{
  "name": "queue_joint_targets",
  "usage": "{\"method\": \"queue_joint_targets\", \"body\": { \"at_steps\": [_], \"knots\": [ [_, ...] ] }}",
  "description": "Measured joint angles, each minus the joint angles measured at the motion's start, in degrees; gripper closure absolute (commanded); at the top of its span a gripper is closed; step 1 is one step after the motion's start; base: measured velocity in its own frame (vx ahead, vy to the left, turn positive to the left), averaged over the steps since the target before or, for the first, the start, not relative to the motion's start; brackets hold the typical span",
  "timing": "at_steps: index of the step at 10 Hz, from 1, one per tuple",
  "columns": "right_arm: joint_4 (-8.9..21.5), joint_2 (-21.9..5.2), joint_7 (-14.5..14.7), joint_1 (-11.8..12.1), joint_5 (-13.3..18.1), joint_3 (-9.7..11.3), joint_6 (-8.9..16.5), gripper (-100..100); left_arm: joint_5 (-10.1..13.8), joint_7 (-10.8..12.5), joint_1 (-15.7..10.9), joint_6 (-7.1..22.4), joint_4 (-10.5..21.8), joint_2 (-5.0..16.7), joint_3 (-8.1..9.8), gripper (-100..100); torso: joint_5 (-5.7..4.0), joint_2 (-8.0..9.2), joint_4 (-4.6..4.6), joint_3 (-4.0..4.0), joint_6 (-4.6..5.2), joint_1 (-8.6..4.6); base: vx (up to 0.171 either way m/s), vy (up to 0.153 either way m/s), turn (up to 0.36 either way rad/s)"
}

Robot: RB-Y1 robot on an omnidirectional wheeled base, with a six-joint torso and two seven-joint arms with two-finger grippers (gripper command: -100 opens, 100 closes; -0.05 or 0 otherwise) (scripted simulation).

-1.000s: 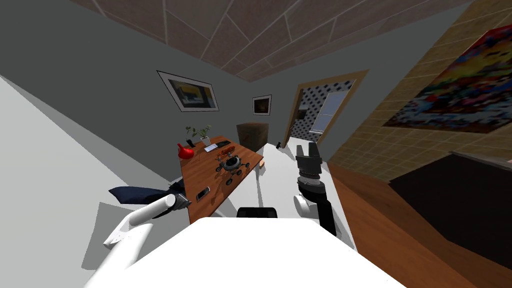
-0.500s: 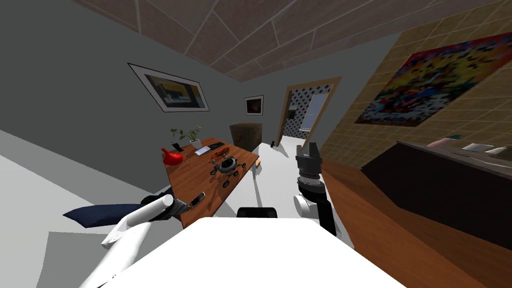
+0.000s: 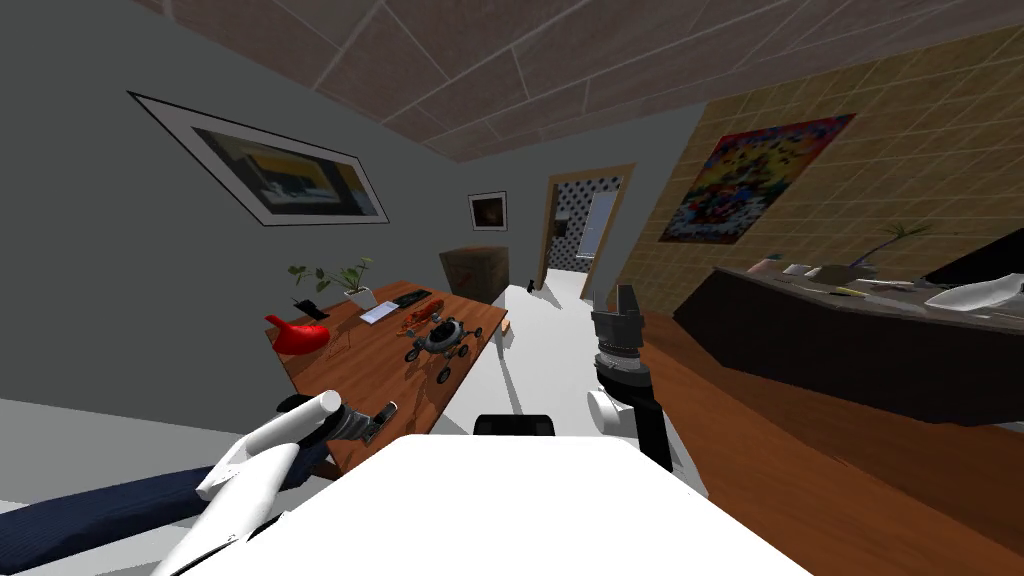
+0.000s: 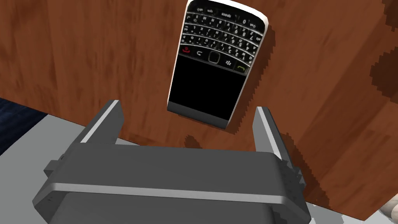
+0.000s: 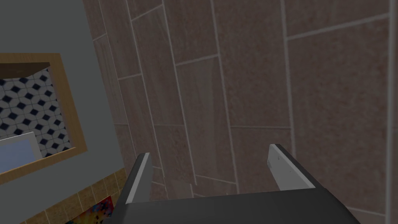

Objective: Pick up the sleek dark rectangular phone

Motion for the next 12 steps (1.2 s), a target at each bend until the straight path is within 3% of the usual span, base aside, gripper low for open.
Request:
{"method": "queue_joint_targets", "body": {
  "at_steps": [2, 6, 7, 8, 12],
  "knots": [
    [0.0, 0.0, 0.0, 0.01, 0.0, -0.01, 0.0, 0, 0.68, 1.38, -0.88, 3.07, 2.83, 0.75, 0.44, -100, 0.01, 0.03, 0.0, 0.02, -0.06, 0.03, -0.047, 0.066, -0.258],
    [0.0, 0.0, 0.0, 0.01, 0.0, -0.01, 0.0, 0, 1.15, 3.08, -2.81, 6.15, 8.67, 1.75, 0.44, -100, 0.01, -0.05, -0.01, -0.03, -0.06, 0.02, -0.034, 0.049, -0.187],
    [0.0, 0.0, 0.0, 0.02, 0.0, -0.01, 0.0, 0, 1.17, 3.11, -2.84, 6.25, 8.82, 1.76, 0.44, 0, -0.01, -0.11, -0.03, -0.06, -0.12, -0.07, -0.003, 0.006, 0.009],
    [0.0, 0.0, 0.0, 0.02, 0.0, -0.01, 0.0, 0, 1.17, 3.1, -2.84, 6.24, 8.81, 1.76, 0.44, -100, -0.03, -0.16, -0.04, -0.09, -0.11, -0.15, 0.01, 0.015, 0.022],
    [0.0, 0.0, 0.0, 0.03, 0.0, -0.01, 0.0, 0, 0.44, 2.21, -3.29, 2.69, 11.18, 0.09, -0.34, -100, -0.02, -0.27, -0.06, -0.15, -0.11, -0.14, 0.016, 0.016, 0.017]
  ]
}}
